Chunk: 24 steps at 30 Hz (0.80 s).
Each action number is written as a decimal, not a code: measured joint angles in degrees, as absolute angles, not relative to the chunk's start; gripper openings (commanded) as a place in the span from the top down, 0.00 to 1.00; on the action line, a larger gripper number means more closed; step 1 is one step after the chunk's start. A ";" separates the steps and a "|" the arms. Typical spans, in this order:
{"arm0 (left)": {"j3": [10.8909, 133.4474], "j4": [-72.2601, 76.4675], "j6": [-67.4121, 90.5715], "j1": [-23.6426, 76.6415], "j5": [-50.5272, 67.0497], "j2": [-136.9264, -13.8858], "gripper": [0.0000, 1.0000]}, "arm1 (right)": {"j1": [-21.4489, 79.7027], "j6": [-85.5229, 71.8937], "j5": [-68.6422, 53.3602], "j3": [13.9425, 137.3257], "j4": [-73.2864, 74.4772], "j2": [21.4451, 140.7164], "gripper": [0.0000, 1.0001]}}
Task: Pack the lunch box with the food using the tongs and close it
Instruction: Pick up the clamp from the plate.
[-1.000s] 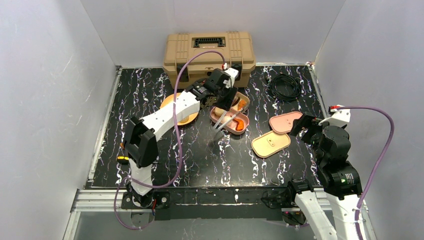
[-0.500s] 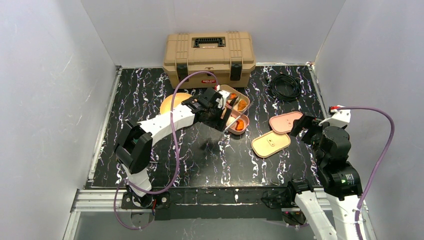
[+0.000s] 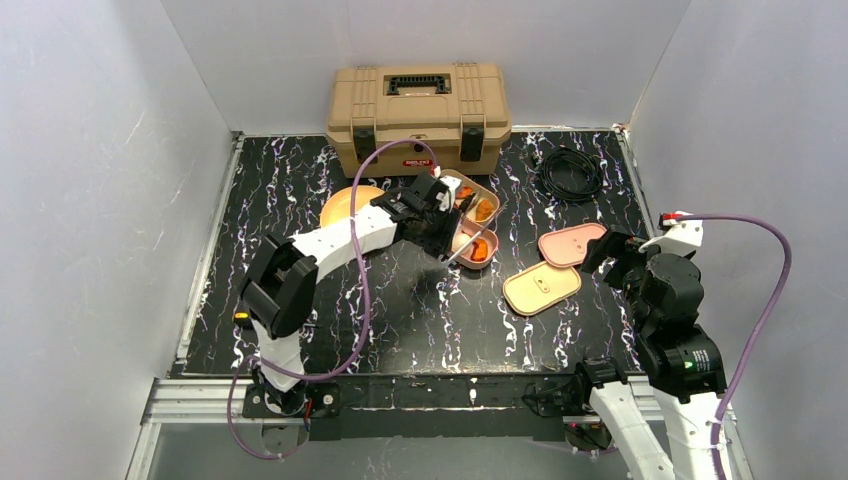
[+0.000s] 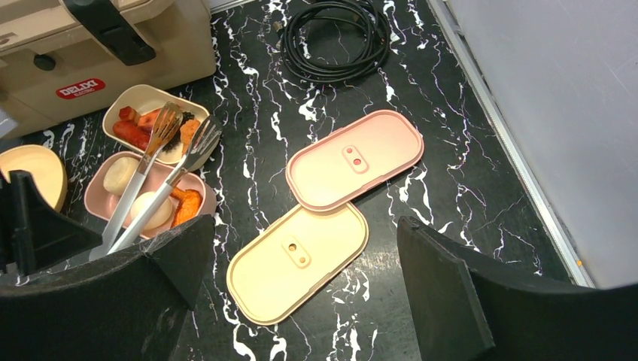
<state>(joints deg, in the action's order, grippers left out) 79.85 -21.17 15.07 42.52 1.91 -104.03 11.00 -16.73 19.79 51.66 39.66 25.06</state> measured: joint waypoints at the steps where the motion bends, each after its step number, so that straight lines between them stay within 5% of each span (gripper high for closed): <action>1: 80.47 -21.04 15.11 42.52 1.91 -105.06 0.53 | 11.00 -16.73 19.79 51.66 39.72 25.06 0.00; 10: 84.60 -20.80 15.44 42.65 1.19 -112.36 0.79 | 11.00 -16.73 19.81 51.68 39.79 25.06 0.00; 14: 85.52 -21.02 14.41 43.18 -1.19 -112.86 1.00 | 11.00 -16.73 19.99 51.68 39.79 25.06 0.00; 24: 83.94 -21.67 12.51 44.66 -7.38 -110.02 1.00 | 11.00 -16.71 20.67 51.68 39.77 24.80 0.00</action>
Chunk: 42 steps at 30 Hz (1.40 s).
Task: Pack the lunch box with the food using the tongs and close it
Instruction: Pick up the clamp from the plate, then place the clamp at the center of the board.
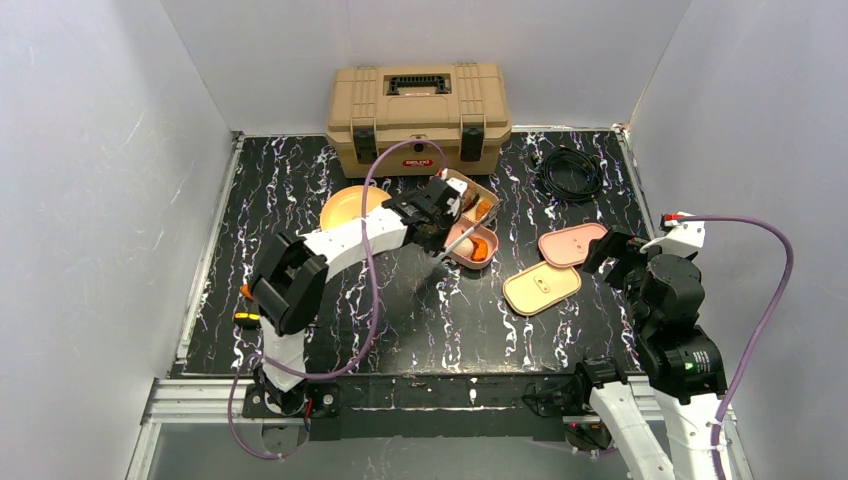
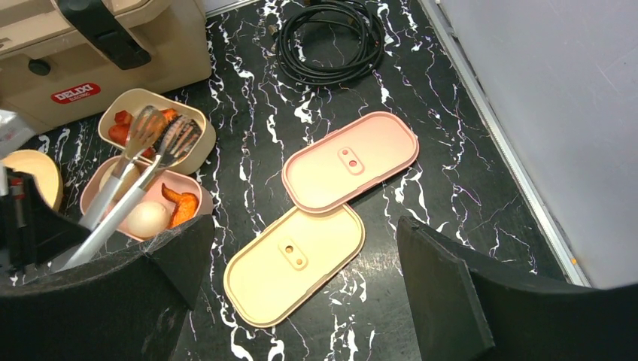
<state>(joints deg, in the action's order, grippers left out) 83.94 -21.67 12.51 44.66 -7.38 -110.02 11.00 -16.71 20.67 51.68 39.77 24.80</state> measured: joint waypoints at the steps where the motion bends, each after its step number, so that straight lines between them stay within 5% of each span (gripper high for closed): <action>1: 83.07 -21.91 12.58 44.73 -8.01 -108.57 1.00 | 11.00 -16.71 20.67 51.68 39.77 24.80 0.00; 10: 70.04 -26.06 15.40 40.66 -11.75 -83.26 1.00 | 11.00 -16.45 20.93 51.68 39.75 24.73 0.00; 23: 53.04 -36.93 18.04 5.56 -11.31 -63.64 1.00 | 11.00 -16.47 20.93 51.66 38.92 24.40 0.00; 38: 51.13 -38.30 20.08 -2.15 -7.49 -77.54 1.00 | 11.00 -16.73 22.06 51.64 38.89 22.57 0.00; 42: 52.60 -38.22 21.06 -2.15 -5.65 -81.32 0.91 | 11.00 -16.82 22.33 51.64 38.87 22.48 0.00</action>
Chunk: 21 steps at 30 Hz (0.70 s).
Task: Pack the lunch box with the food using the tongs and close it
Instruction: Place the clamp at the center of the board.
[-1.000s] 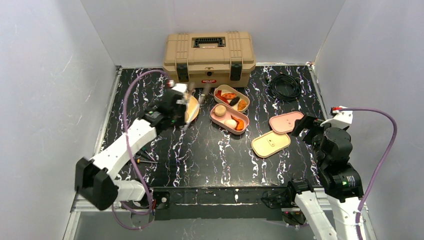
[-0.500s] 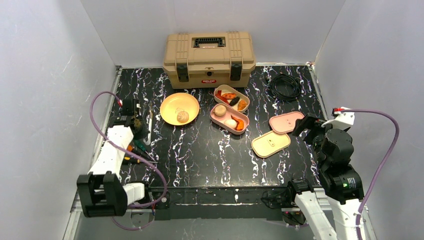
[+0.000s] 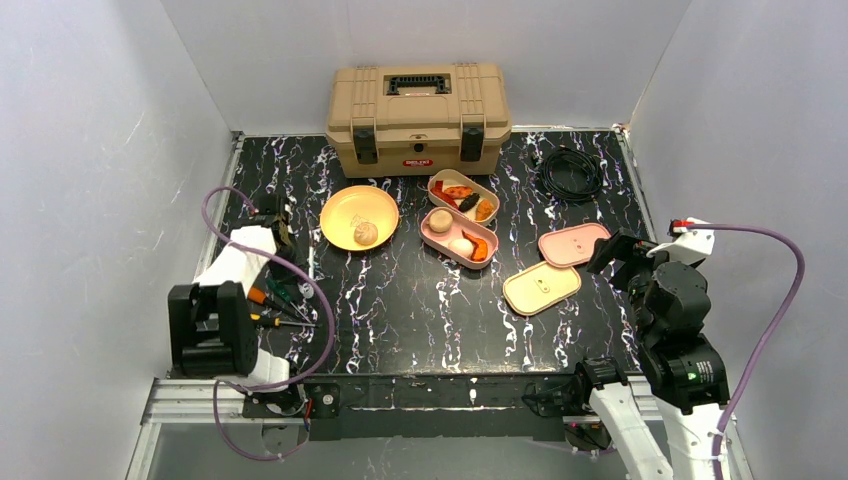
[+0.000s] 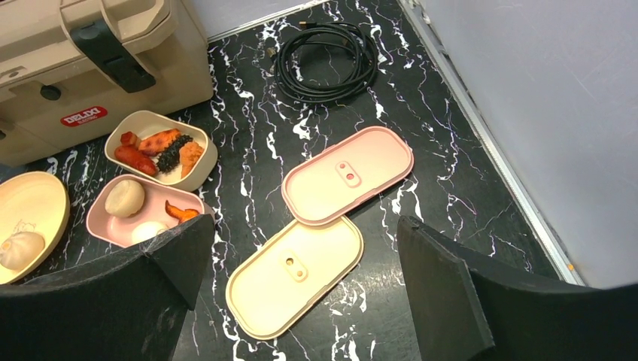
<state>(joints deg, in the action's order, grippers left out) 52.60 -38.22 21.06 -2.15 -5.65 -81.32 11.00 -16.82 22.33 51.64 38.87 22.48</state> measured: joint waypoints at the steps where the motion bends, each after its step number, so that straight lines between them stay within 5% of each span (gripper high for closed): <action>1: 53.15 -38.17 21.08 -2.15 -5.19 -83.00 0.88 | 11.00 -16.97 22.33 51.57 38.85 22.48 0.00; 9: 54.02 -38.74 20.40 -2.15 -3.49 -88.55 0.61 | 11.00 -18.26 21.87 50.26 38.44 22.48 0.00; 15: 53.95 -38.85 19.79 -2.15 -3.92 -83.09 0.17 | 11.00 -19.18 20.71 50.09 38.48 22.74 0.00; 21: 54.70 -36.18 17.78 -0.62 -5.41 -64.88 0.10 | 11.00 -19.79 19.44 50.19 38.96 28.08 0.07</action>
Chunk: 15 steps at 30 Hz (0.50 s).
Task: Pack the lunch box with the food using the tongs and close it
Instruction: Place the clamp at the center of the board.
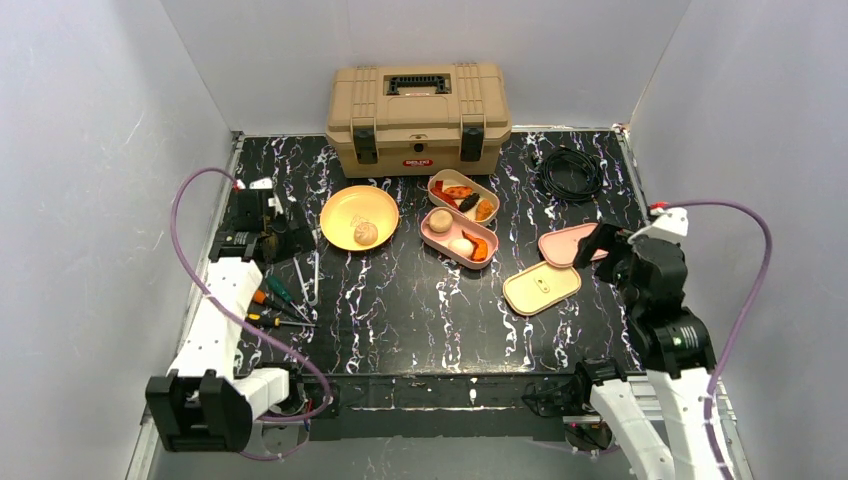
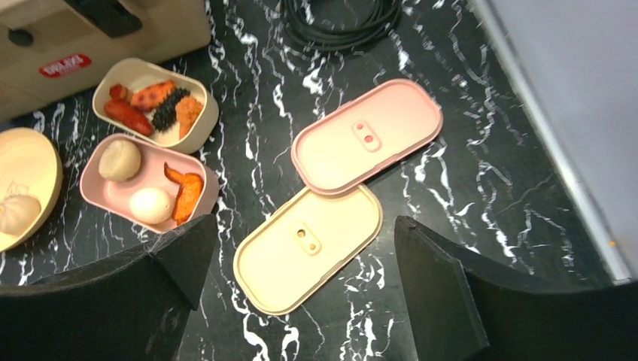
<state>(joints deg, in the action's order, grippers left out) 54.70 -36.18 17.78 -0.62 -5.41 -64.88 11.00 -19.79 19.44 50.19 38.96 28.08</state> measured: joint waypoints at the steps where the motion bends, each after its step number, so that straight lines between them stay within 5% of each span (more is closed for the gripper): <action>1: 55.68 -35.99 17.43 0.80 -5.37 -63.35 0.10 | 11.00 -20.01 18.74 50.17 39.05 29.71 0.09; 8: 66.63 -32.05 14.11 16.99 -0.89 -70.39 0.09 | 11.00 -22.59 11.25 49.69 39.11 42.89 0.20; 15: 67.53 -25.06 13.34 19.35 7.64 -76.38 0.08 | 11.00 -22.83 8.29 45.89 39.31 51.55 0.32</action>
<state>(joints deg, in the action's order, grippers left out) 67.53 -25.06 13.34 19.35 7.64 -76.38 11.00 -22.83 8.29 45.89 39.31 51.55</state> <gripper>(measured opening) 0.905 0.720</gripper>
